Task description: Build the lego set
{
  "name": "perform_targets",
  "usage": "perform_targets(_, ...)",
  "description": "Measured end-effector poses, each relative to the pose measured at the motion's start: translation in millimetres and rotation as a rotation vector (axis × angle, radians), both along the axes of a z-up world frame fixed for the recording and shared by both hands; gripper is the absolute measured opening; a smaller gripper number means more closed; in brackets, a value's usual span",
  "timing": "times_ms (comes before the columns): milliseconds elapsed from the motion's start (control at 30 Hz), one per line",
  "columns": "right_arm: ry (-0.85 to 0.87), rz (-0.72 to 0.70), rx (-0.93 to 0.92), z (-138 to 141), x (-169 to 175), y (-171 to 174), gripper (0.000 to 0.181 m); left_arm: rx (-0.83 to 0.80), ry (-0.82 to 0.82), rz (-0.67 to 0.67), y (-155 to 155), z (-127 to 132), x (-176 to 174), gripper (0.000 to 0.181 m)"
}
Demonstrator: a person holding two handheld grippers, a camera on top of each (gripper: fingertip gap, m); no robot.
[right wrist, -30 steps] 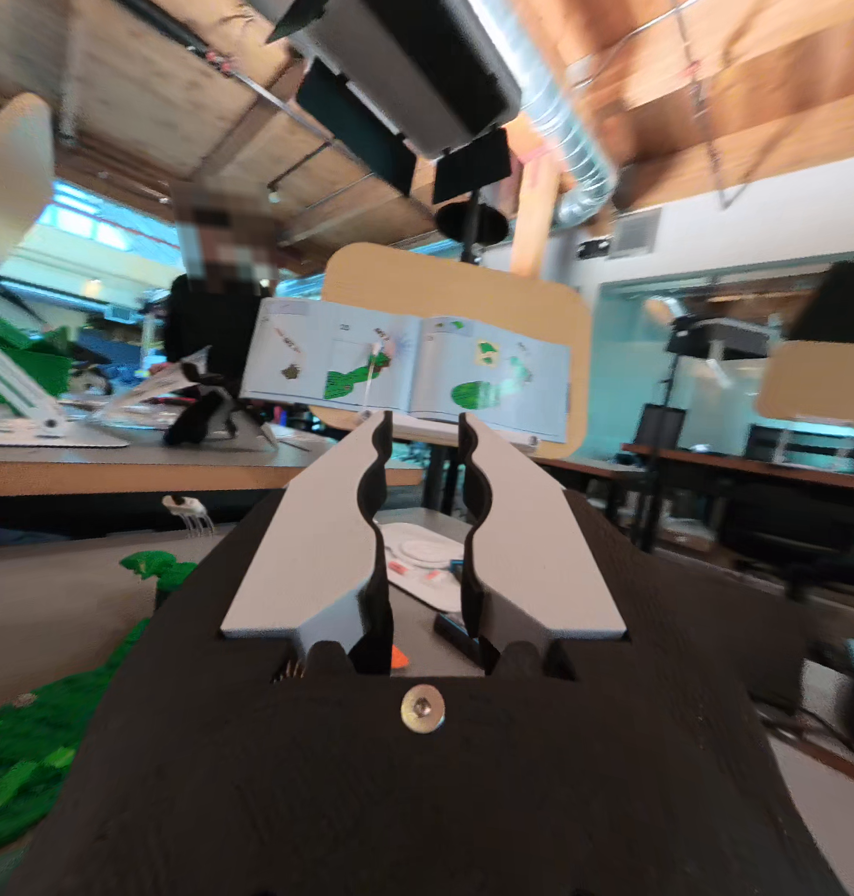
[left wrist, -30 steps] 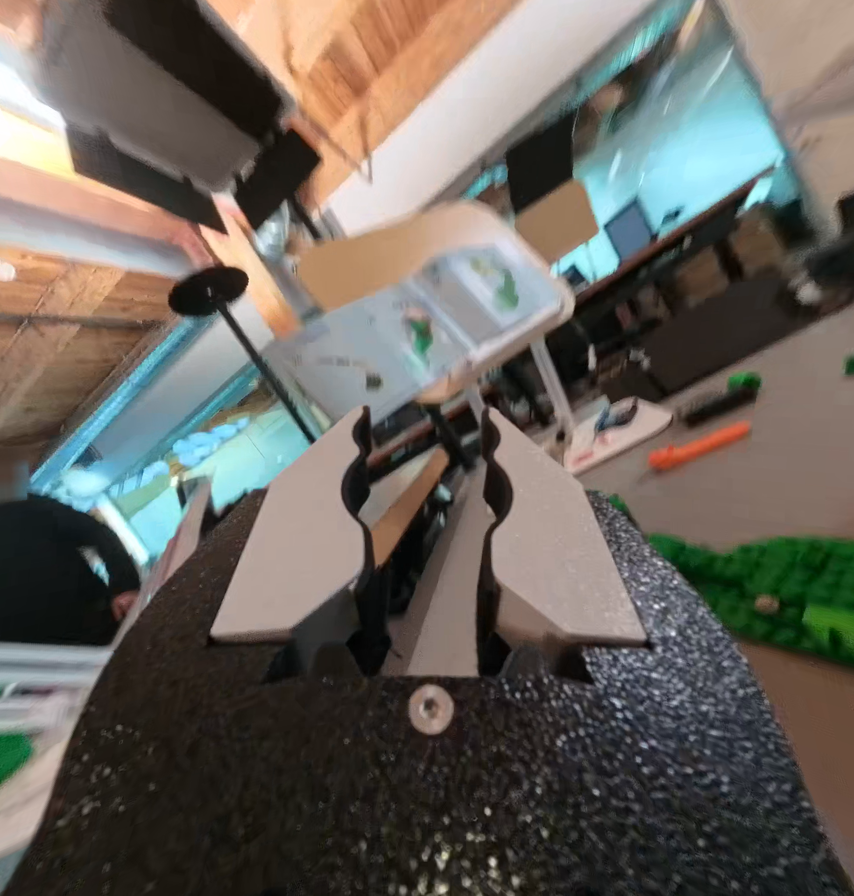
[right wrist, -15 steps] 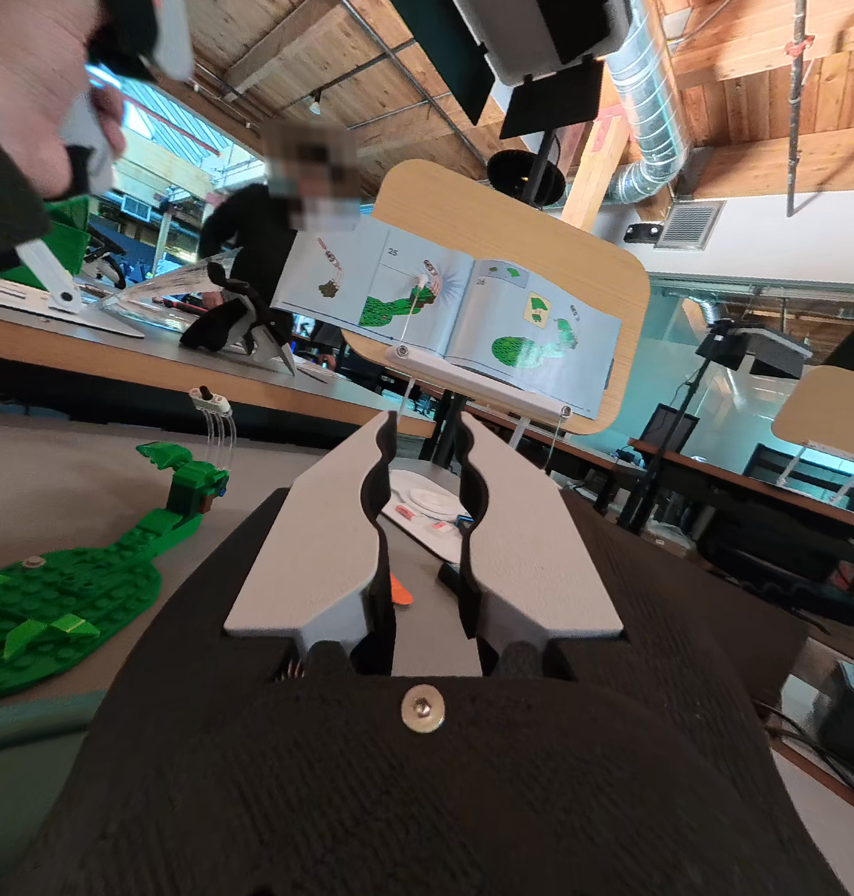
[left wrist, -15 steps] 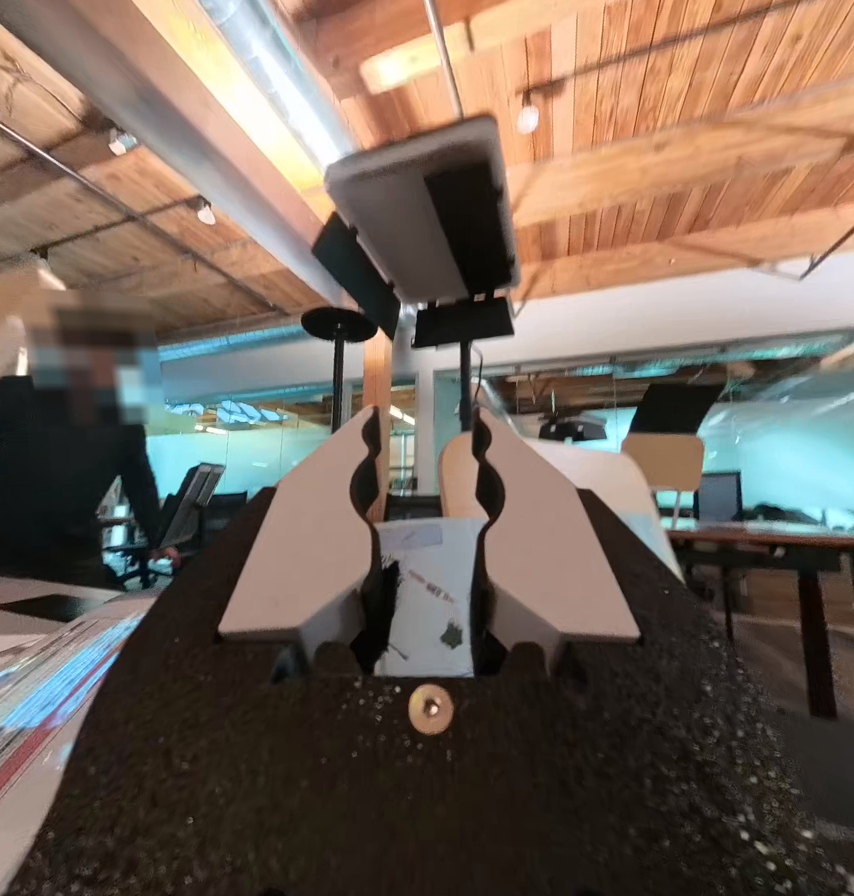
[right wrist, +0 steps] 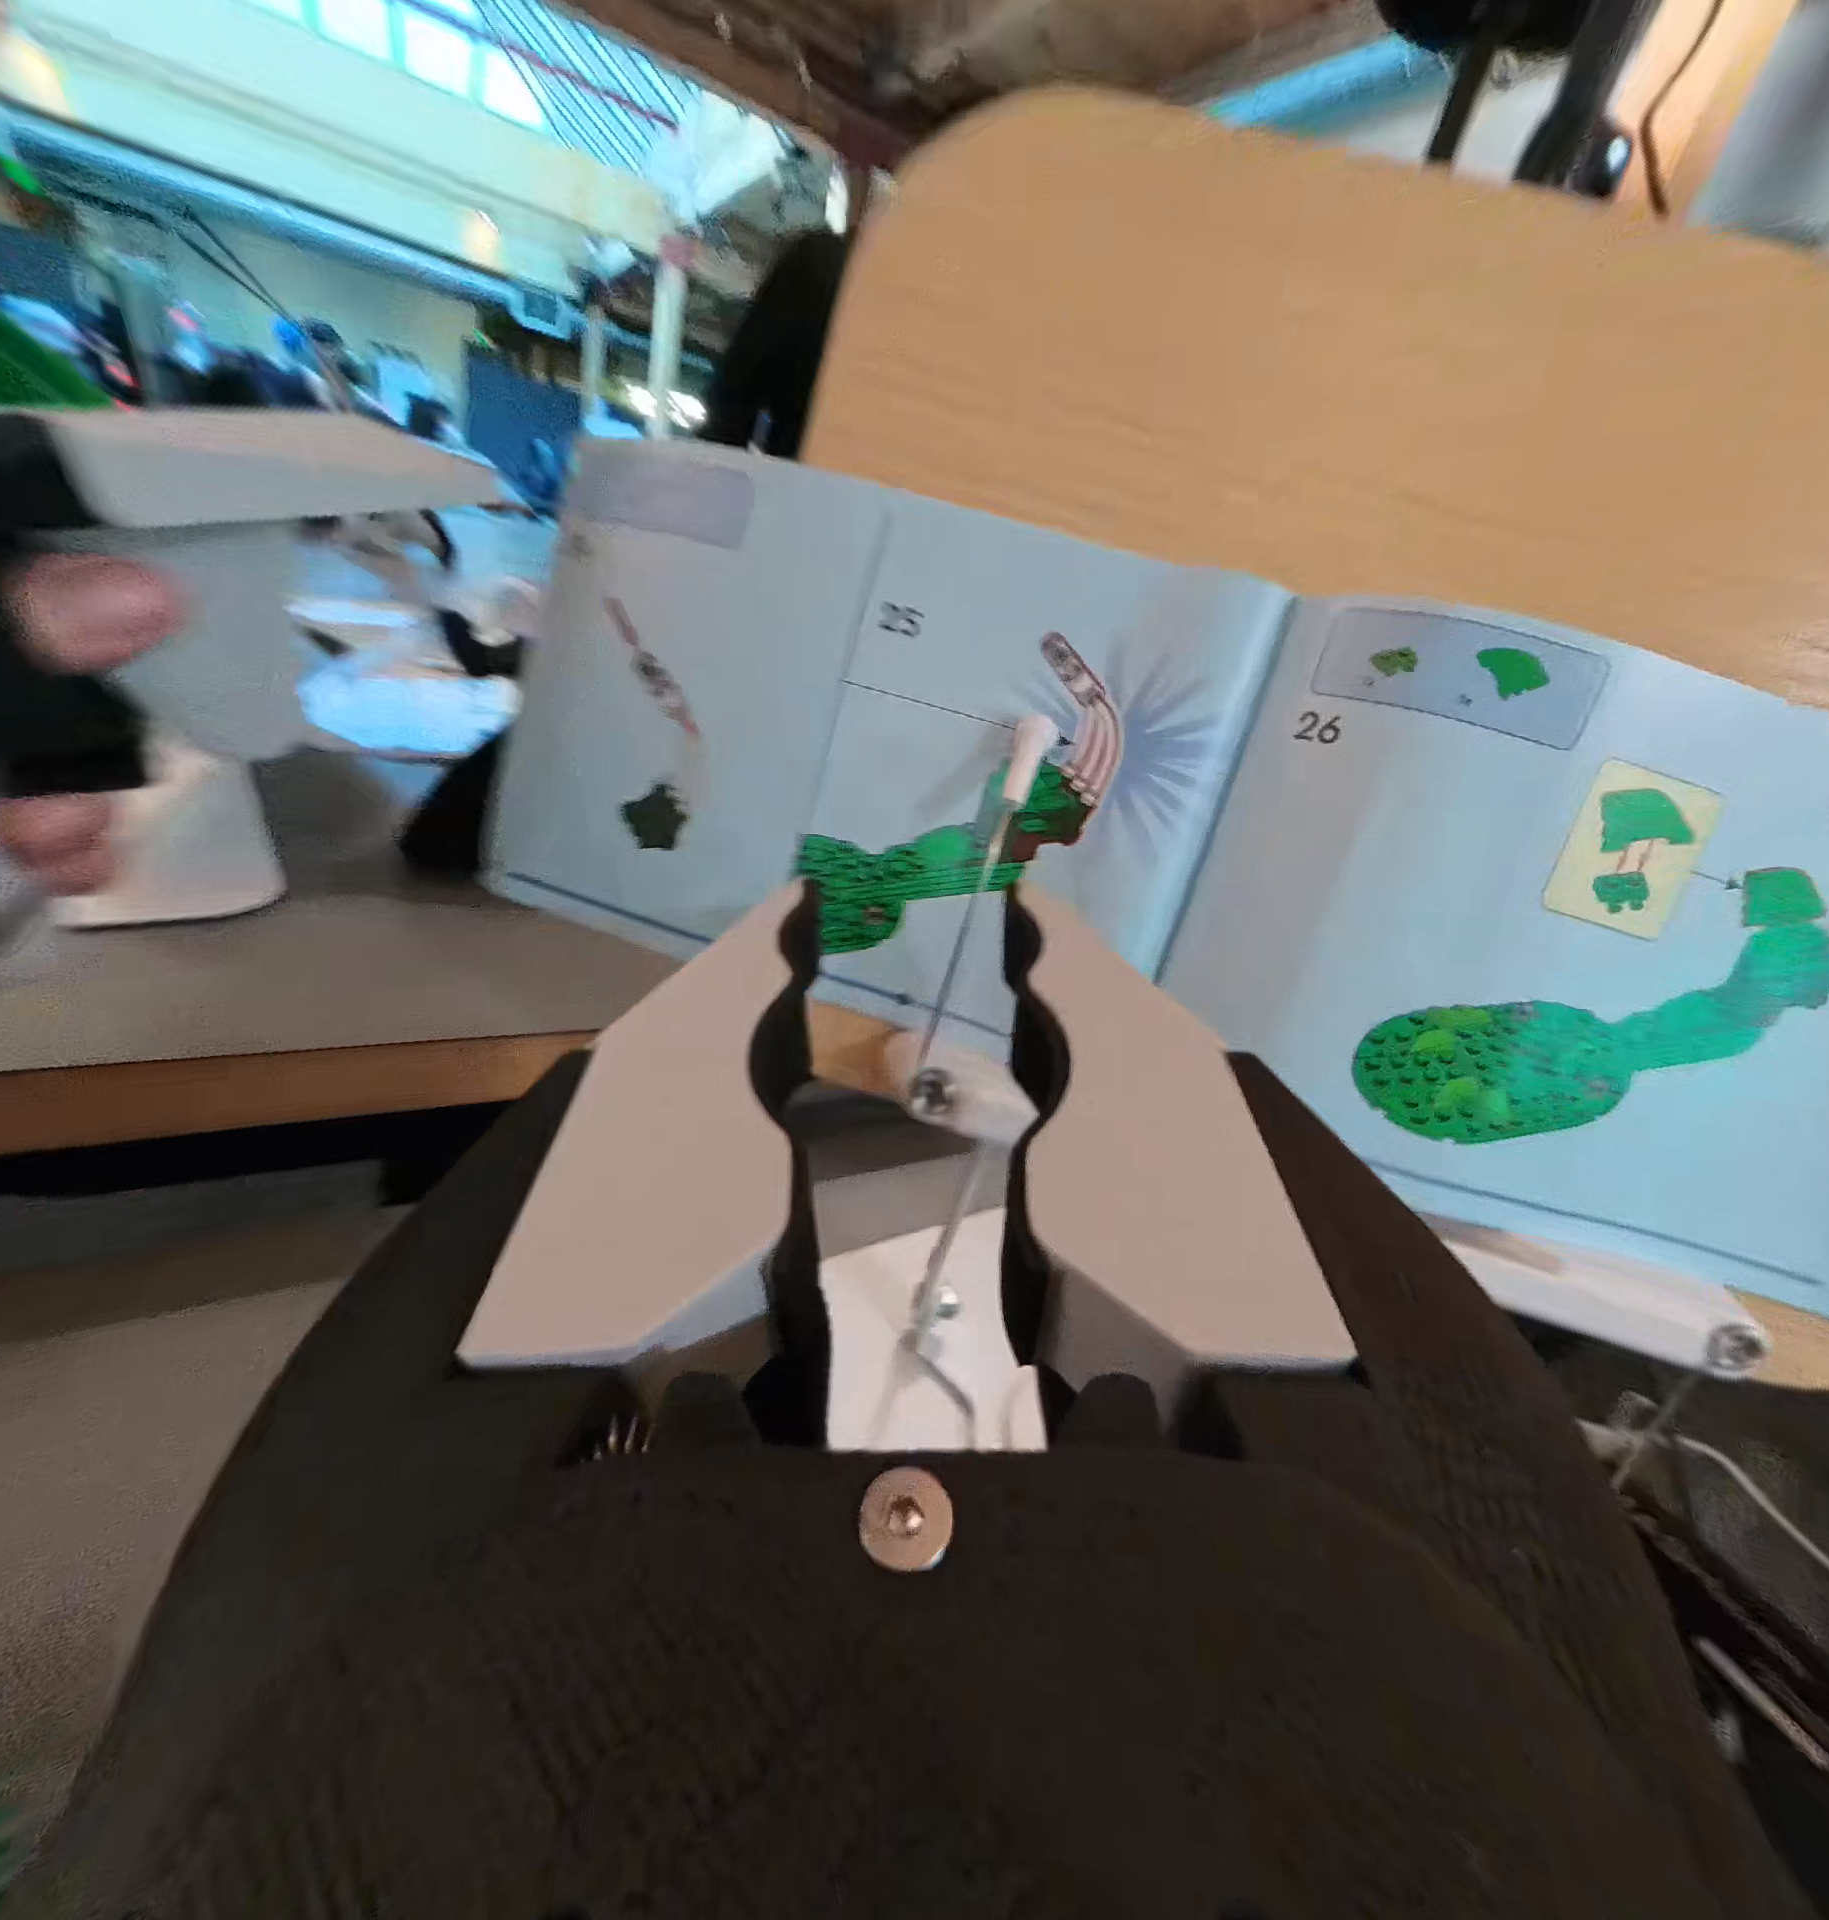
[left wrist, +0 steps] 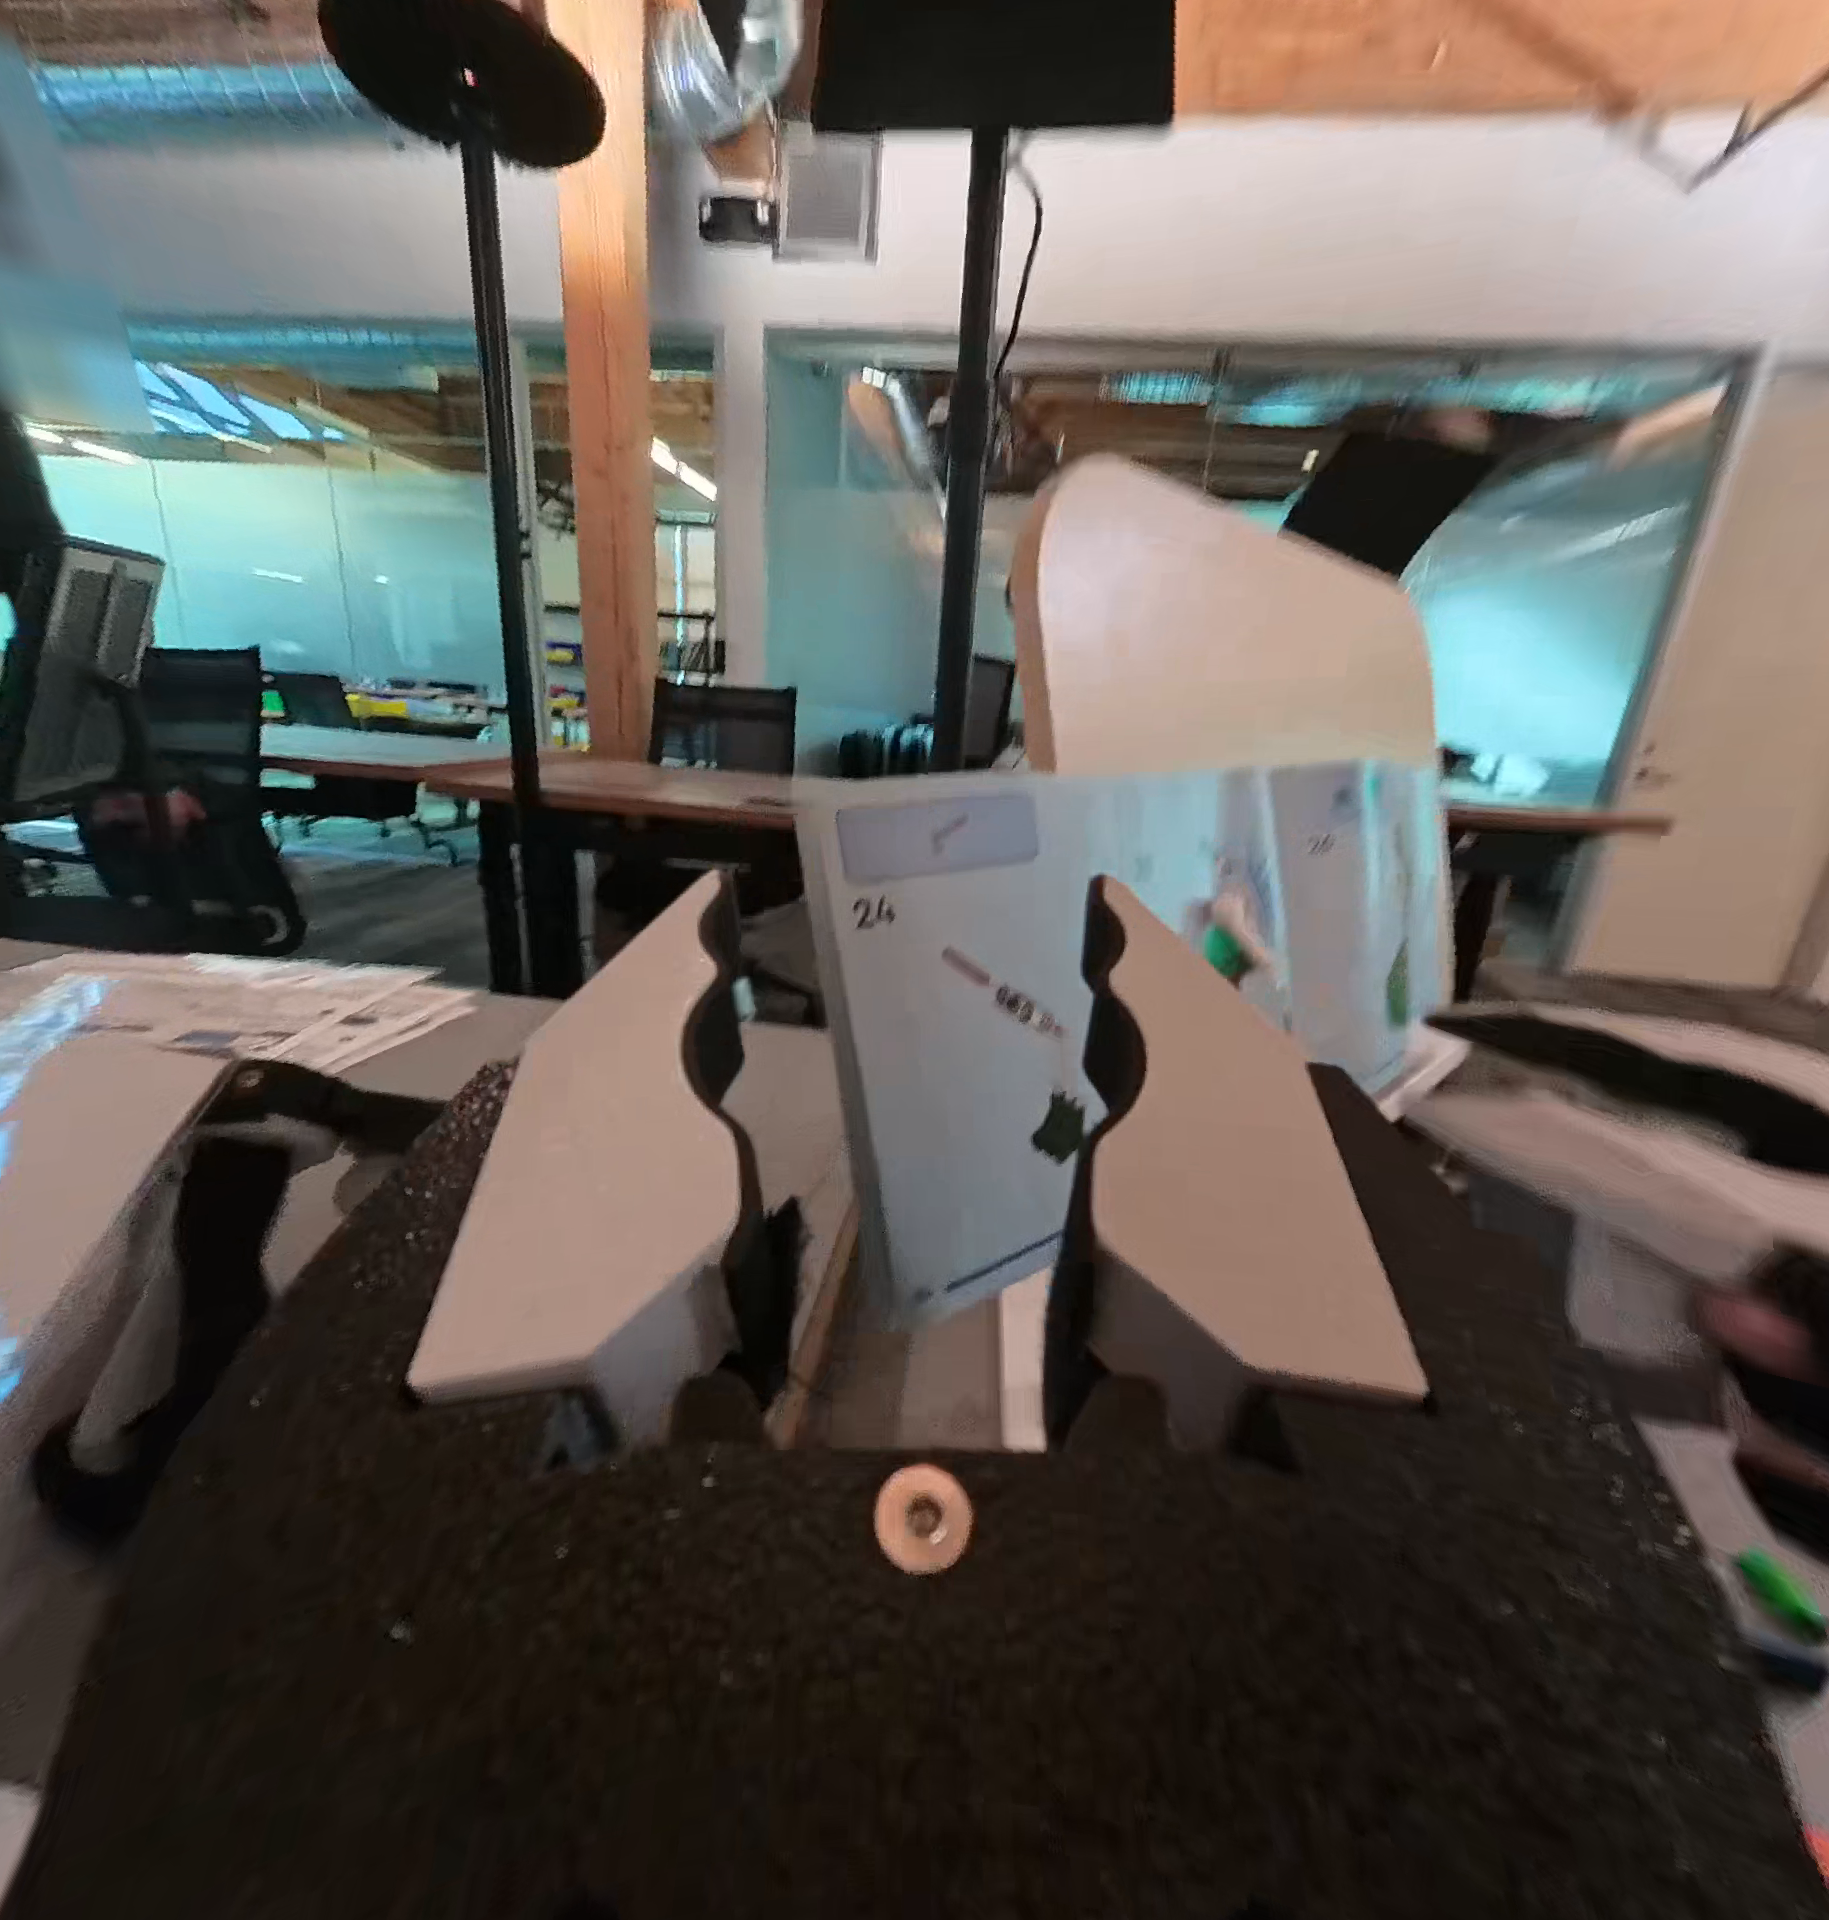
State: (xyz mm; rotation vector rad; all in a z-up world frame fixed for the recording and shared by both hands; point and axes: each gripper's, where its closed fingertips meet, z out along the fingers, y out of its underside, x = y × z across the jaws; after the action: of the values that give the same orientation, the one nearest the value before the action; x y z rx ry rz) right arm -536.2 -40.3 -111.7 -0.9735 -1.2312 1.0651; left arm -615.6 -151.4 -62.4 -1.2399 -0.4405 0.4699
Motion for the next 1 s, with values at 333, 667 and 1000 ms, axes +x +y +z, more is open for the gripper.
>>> perform_targets(333,-0.129,0.016,0.270,-15,-35,2,0.015,-0.246,-0.211,-0.073,35,-65,-15,0.051)
perform_targets(667,-0.237,0.175,1.039,-78,-25,-32,0.002,-0.197,-0.243,-0.067,34,-63,-18,0.038)
perform_targets(1000,-0.108,0.223,0.334,0,36,26,0.023,-0.187,-0.138,0.022,26,-37,-8,0.044)
